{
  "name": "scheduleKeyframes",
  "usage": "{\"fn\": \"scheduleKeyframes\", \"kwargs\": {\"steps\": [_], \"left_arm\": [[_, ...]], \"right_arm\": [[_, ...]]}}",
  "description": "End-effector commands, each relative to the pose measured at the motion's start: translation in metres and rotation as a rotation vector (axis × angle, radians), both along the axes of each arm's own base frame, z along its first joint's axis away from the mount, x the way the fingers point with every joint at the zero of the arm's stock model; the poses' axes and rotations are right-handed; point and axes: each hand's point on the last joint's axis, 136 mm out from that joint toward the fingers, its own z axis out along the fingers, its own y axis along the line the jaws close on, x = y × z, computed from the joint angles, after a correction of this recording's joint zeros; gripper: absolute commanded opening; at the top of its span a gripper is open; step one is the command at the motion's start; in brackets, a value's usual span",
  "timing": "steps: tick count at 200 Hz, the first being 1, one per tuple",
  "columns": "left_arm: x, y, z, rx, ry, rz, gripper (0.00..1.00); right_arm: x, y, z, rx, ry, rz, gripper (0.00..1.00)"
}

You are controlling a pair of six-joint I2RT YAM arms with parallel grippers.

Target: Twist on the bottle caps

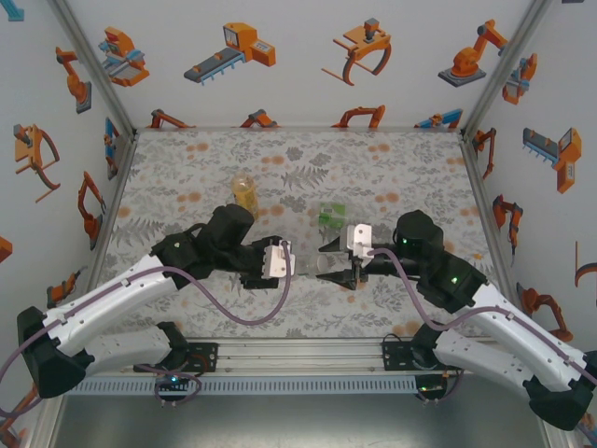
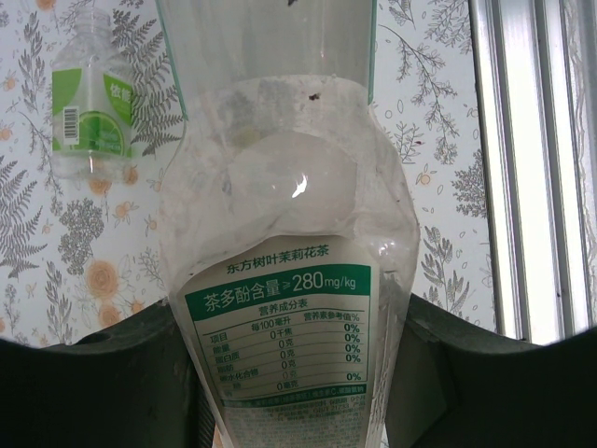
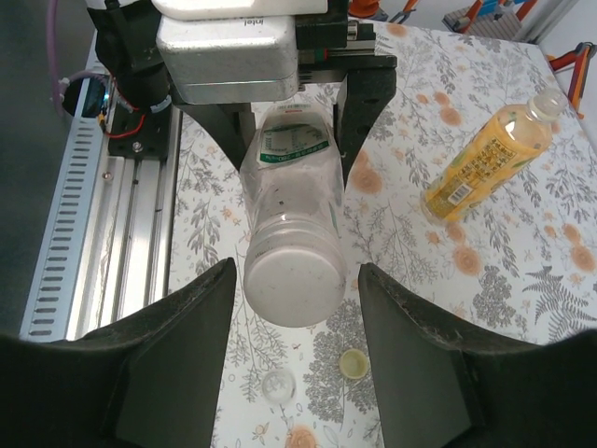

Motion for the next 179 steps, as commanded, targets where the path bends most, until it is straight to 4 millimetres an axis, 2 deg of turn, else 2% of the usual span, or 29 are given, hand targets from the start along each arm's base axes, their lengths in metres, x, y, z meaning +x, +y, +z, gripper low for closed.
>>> {"fn": "scheduleKeyframes", "kwargs": {"steps": [1,49,90,111,142,179], "left_arm": [[-0.004,-0.004,0.015,-0.048,-0.003,-0.014,0.00],[-0.004,-0.003,0.017,-0.054,-0.007,-0.013,0.00],[-0.003,0.000,0.020,-0.063,-0.026,0.000,0.00],[-0.001,0.001,0.021,-0.064,-0.035,0.012,0.00],[0.001,0.001,0.021,-0.062,-0.041,0.022,0.00],[0.002,0.001,0.020,-0.059,-0.043,0.029,0.00]], "right_arm": [[-0.001,-0.001,0.005,0.010,0.001,-0.004,0.48],[-0.001,0.002,0.010,0.028,0.038,-0.002,0.32],[0.005,0.002,0.016,0.065,0.196,-0.067,0.22],[0.023,-0.001,0.017,0.106,0.334,-0.198,0.21],[0.053,-0.012,0.012,0.185,0.572,-0.425,0.11],[0.074,-0.020,-0.001,0.272,0.917,-0.618,0.04]]}}
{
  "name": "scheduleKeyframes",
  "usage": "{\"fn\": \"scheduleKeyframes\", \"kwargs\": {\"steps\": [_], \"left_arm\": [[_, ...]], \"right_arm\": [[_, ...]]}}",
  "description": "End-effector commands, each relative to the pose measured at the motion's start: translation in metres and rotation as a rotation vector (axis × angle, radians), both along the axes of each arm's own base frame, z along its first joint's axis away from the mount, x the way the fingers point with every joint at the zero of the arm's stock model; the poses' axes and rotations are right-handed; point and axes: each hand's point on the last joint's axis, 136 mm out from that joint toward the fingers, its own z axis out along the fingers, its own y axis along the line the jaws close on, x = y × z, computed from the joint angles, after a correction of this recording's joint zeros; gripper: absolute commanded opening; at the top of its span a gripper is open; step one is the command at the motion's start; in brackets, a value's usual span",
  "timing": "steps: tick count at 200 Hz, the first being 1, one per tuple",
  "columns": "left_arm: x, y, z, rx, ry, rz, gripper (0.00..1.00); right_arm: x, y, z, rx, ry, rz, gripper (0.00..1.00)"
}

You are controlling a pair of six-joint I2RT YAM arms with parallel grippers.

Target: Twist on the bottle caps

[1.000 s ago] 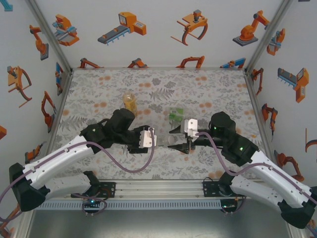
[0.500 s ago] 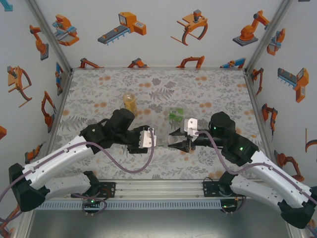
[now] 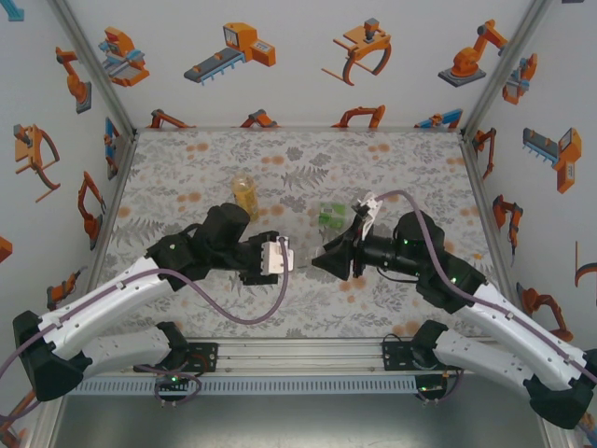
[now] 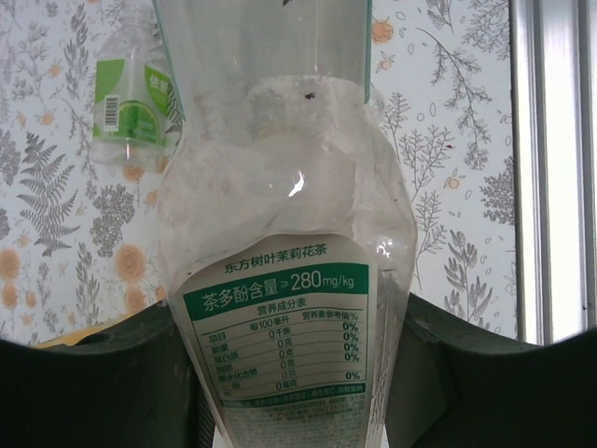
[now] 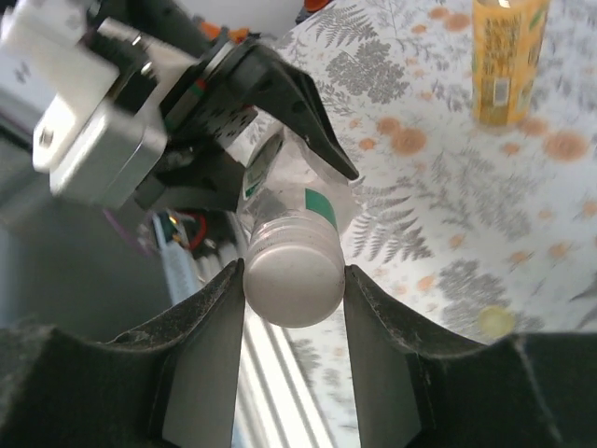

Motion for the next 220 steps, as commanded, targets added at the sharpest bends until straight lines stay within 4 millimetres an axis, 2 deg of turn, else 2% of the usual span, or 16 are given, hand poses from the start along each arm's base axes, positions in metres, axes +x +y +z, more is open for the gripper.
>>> {"fn": "scheduleKeyframes", "kwargs": {"steps": [1,24,59,72,86,108,148,177,220], "left_arm": [[-0.009,-0.001,0.010,-0.034,0.002,-0.033,0.00],[-0.008,-0.001,0.010,-0.033,-0.001,-0.028,0.00],[-0.008,-0.001,0.009,-0.032,0.001,-0.028,0.00],[-0.008,-0.001,0.009,-0.031,0.004,-0.029,0.00],[-0.008,-0.001,0.009,-0.031,0.006,-0.030,0.00],[-0.008,-0.001,0.008,-0.030,0.004,-0.029,0.00],[-0.009,-0.001,0.007,-0.025,0.009,-0.033,0.00],[-0.008,-0.001,0.006,-0.021,0.008,-0.031,0.00],[-0.009,-0.001,0.005,-0.018,0.012,-0.033,0.00]], "right_arm": [[0.030,-0.013,-0.007,0.096,0.288,-0.247,0.03],[0.034,-0.012,-0.019,0.120,0.489,-0.311,0.00],[0.034,-0.002,-0.037,0.178,0.769,-0.353,0.00],[0.033,0.004,-0.037,0.210,0.795,-0.329,0.02],[0.032,0.005,-0.040,0.197,0.814,-0.326,0.08],[0.031,0.004,-0.042,0.183,0.811,-0.329,0.16],[0.033,0.002,-0.032,0.177,0.711,-0.311,0.31],[0.032,-0.001,-0.020,0.139,0.602,-0.291,0.49],[0.031,-0.009,0.002,0.076,0.389,-0.258,0.57]]}}
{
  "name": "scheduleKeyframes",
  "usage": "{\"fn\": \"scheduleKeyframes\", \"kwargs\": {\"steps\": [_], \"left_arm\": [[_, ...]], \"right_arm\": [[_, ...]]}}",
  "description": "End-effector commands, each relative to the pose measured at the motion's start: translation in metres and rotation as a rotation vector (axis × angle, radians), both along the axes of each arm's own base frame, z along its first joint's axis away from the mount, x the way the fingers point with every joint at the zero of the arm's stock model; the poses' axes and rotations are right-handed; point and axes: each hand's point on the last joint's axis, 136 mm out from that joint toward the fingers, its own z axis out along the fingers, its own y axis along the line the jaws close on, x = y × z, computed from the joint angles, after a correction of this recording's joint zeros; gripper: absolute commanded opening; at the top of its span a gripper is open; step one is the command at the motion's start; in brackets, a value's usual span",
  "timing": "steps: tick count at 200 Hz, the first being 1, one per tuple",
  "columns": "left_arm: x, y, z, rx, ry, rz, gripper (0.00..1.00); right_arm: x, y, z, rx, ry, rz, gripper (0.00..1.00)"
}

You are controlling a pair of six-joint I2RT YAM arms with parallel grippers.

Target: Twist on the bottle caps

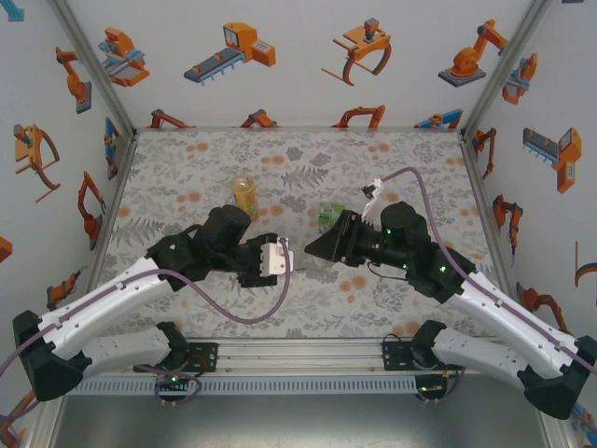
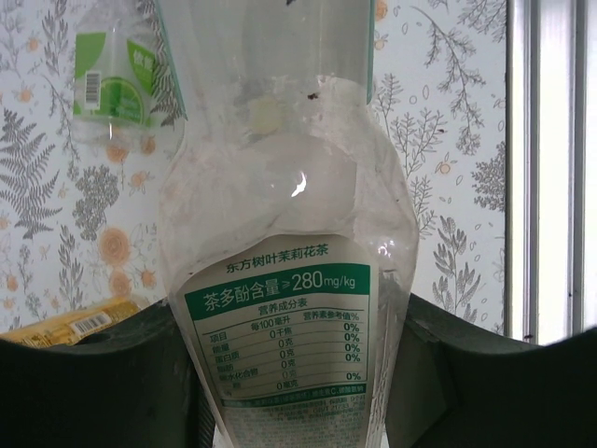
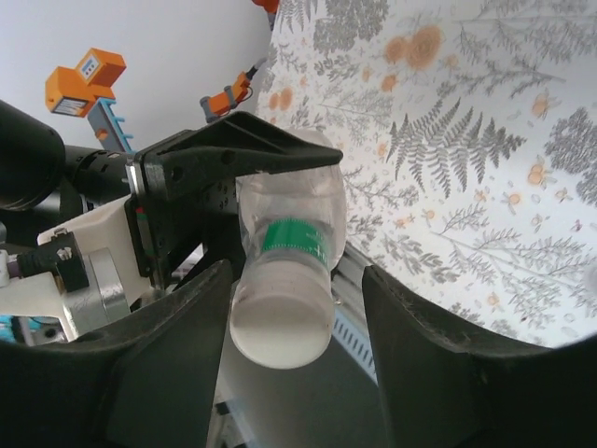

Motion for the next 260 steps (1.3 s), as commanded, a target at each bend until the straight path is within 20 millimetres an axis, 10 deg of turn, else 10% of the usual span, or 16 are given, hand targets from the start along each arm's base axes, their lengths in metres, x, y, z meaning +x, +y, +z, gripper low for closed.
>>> {"fn": "scheduleKeyframes", "kwargs": {"steps": [1,93,150,260], "left_arm": [[-0.007,-0.006,0.012,-0.052,-0.013,-0.051,0.00],[-0.010,-0.006,0.013,-0.050,-0.009,-0.060,0.00],[-0.010,-0.007,0.011,-0.046,-0.005,-0.064,0.00],[-0.010,-0.007,0.010,-0.045,-0.004,-0.061,0.00]], "right_arm": [[0.002,-0.007,0.029,-0.036,-0.191,0.021,0.57],[-0.039,-0.018,0.083,-0.177,-0.968,0.287,0.58],[-0.089,-0.007,0.062,-0.181,-1.225,0.639,0.60],[-0.075,0.012,0.026,-0.219,-1.220,0.703,0.61]]}}
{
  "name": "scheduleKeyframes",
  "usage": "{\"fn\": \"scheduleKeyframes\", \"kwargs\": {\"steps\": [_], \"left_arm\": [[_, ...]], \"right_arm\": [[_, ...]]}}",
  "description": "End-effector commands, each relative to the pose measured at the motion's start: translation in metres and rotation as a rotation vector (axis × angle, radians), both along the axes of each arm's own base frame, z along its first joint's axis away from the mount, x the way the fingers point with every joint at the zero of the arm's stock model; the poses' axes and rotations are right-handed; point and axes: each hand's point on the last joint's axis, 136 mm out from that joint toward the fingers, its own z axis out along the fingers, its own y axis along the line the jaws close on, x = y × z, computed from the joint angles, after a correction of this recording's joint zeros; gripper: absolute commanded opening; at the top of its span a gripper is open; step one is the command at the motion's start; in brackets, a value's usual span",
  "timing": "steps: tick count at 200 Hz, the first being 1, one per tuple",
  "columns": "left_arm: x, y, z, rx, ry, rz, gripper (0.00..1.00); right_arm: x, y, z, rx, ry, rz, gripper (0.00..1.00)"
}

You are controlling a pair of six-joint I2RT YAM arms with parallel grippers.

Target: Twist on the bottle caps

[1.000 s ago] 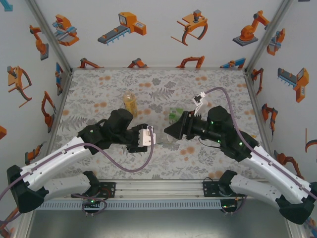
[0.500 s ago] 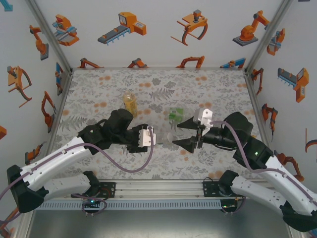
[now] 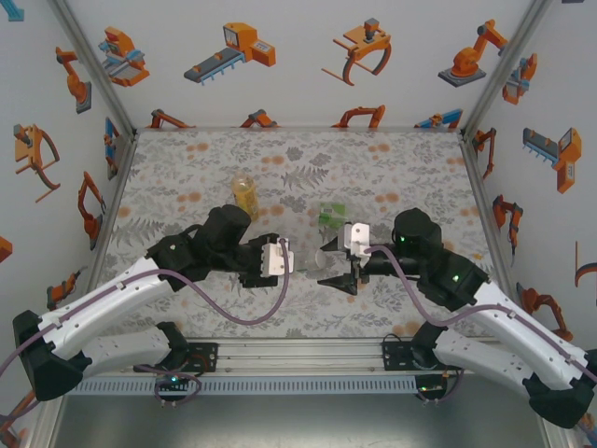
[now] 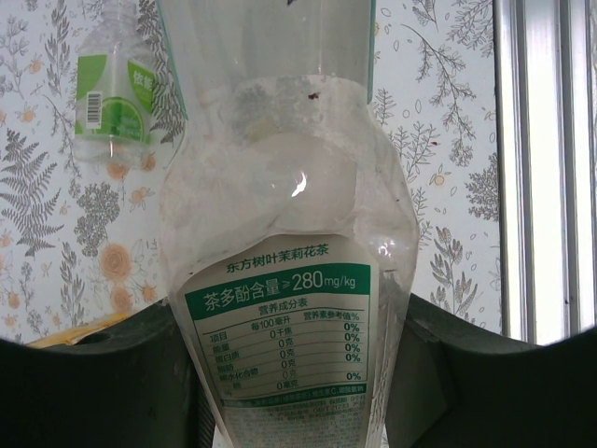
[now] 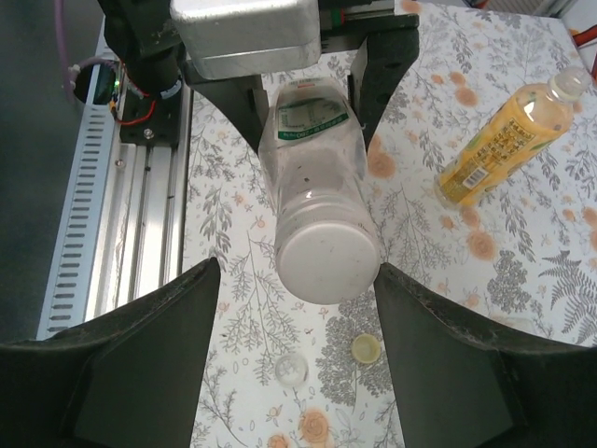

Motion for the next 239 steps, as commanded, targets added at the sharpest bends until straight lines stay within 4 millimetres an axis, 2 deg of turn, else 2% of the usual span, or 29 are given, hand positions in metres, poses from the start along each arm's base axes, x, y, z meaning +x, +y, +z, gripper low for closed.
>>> {"fn": "scheduleKeyframes", "kwargs": {"steps": [1,114,150,179,216,239], "left_arm": [[-0.006,-0.003,0.007,-0.025,-0.006,-0.036,0.00],[-0.006,-0.003,0.007,-0.025,-0.008,-0.038,0.00],[-0.006,-0.002,0.006,-0.021,-0.011,-0.034,0.00],[-0.005,-0.002,0.007,-0.022,-0.015,-0.030,0.00],[-0.004,-0.002,0.009,-0.027,-0.020,-0.027,0.00],[-0.004,-0.002,0.010,-0.030,-0.023,-0.026,0.00]], "right_arm": [[0.001,0.003,0.008,0.034,-0.043,0.019,0.61],[0.001,0.008,0.012,0.064,-0.024,0.032,0.43],[0.000,0.007,0.011,0.047,0.043,0.020,0.28],[0.013,0.006,0.010,0.057,0.165,-0.085,0.16],[0.033,0.007,0.010,0.147,0.409,-0.237,0.00],[0.051,0.004,0.007,0.221,0.599,-0.369,0.00]]}}
